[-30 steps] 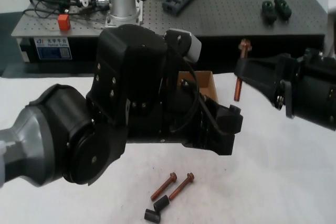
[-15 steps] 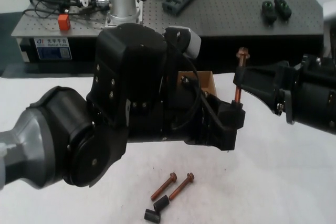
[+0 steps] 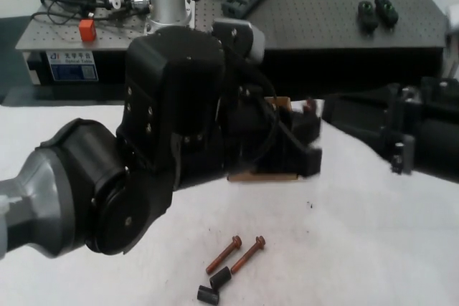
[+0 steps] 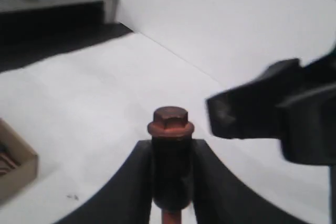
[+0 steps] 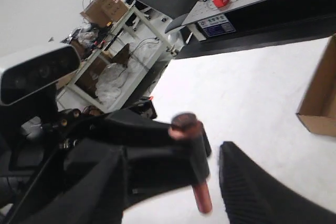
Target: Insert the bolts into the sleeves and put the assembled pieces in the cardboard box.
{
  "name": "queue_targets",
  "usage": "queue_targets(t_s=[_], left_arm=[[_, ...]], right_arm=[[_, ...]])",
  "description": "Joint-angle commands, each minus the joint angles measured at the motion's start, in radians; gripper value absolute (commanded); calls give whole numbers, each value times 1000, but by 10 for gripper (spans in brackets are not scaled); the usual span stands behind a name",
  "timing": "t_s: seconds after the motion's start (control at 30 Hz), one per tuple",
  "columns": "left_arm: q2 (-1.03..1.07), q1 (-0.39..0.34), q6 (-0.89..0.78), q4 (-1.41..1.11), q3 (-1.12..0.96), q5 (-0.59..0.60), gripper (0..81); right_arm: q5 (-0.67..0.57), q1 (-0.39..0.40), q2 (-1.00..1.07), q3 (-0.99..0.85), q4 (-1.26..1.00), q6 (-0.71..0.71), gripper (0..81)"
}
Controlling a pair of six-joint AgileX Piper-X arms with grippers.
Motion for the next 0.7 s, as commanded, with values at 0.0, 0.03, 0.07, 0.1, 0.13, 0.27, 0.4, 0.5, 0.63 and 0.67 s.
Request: queue_targets(t_s=[0.0, 0.03, 0.07, 0.1, 0.13, 0.27, 0.4, 0.5, 0.63, 0.67], left_arm=[[20, 18, -1, -47, -33, -66, 6], [51, 33, -40, -36, -62, -84, 6], [91, 56, -73, -8, -105, -91, 6], [137, 79, -96, 31, -157, -91, 6], [180, 97, -114, 69, -206, -91, 6], [429, 164, -129, 322, -502, -91, 6], [677, 199, -99, 579, -816, -89, 6], [831, 214, -75, 738, -1020, -81, 6], [951, 224, -42, 921, -1185, -81, 6], [964, 224, -32, 944, -1203, -81, 6]], right_arm=[[-4, -25, -31, -6, 37, -27, 391], [16, -58, -59, -6, 100, -55, 391], [37, -89, -79, -6, 165, -93, 391], [63, -114, -100, -6, 228, -135, 391], [103, -133, -114, -6, 288, -177, 391], [299, -162, -119, -6, 450, -253, 390], [380, -163, -112, -6, 521, -262, 390], [385, -163, -110, -6, 535, -258, 390], [387, -163, -110, -6, 542, -255, 390], [387, -163, -110, -6, 545, -255, 390]])
